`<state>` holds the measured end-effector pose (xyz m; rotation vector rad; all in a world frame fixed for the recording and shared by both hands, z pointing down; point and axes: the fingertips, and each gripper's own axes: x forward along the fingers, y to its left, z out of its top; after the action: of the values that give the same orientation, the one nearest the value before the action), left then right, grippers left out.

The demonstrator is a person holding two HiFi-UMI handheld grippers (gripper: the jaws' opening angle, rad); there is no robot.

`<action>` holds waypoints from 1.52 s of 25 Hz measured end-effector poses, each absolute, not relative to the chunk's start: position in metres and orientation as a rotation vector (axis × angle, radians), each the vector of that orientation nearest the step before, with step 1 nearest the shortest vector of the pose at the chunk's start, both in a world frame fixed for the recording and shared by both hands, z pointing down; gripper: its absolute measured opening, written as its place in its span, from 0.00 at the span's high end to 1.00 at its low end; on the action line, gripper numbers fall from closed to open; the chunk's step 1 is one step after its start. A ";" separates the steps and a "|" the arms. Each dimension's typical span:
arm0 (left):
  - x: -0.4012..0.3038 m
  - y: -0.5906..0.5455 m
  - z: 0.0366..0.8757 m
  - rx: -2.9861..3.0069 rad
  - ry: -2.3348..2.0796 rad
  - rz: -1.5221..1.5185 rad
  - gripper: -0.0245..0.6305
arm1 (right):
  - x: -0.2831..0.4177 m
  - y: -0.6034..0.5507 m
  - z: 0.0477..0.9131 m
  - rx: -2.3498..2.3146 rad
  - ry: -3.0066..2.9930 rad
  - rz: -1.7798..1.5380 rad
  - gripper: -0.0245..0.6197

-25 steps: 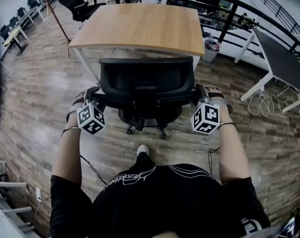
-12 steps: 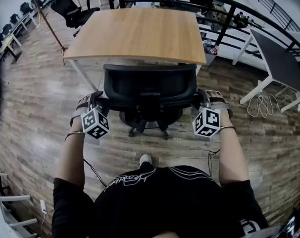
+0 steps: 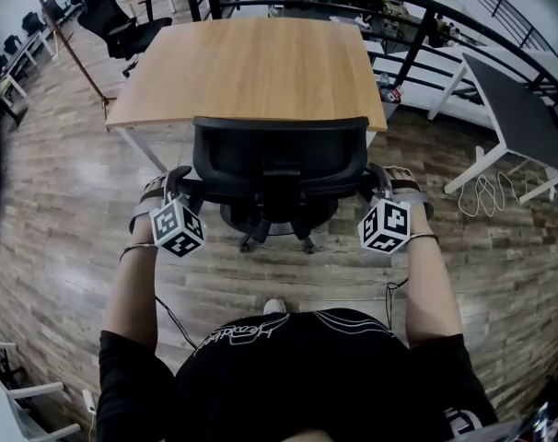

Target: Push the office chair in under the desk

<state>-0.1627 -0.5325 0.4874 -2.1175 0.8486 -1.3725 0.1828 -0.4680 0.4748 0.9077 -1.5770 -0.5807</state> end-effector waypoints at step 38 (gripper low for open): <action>-0.147 -0.693 0.493 -2.097 0.796 -1.287 0.61 | 0.193 -0.607 0.483 0.993 -1.515 -0.565 0.61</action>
<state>-0.1473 -0.6933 0.4926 -2.0974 0.7963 -1.2867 0.1933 -0.6065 0.4829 0.9928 -1.5153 -0.5650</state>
